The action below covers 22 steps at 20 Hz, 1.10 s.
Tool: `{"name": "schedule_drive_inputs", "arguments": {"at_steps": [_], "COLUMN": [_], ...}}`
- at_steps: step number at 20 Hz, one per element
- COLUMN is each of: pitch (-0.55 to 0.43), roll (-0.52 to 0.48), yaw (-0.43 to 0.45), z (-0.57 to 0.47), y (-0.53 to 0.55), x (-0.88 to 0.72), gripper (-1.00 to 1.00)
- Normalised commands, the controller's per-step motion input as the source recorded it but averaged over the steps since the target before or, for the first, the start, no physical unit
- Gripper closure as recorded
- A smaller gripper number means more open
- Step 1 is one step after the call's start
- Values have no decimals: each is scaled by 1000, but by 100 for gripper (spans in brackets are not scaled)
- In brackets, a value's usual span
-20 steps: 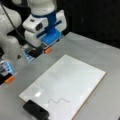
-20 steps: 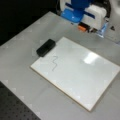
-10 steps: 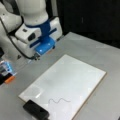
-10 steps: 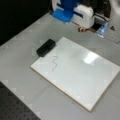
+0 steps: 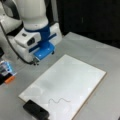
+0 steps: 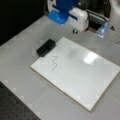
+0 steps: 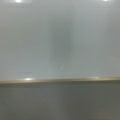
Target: Erasing curve lines
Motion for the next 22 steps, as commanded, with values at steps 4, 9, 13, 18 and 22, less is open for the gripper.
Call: {"name": "schedule_drive_inputs", "arguments": {"at_steps": [4, 9, 13, 18, 22], "pitch": [105, 124, 155, 154, 141], "roll": [-176, -132, -90, -61, -48], "yaw": [199, 212, 263, 243, 220], "z": [-6, 66, 55, 47, 28], "y": [-367, -266, -291, -324, -323], "x": [149, 155, 220, 258, 262], "gripper": [-100, -100, -100, -100, -100]}}
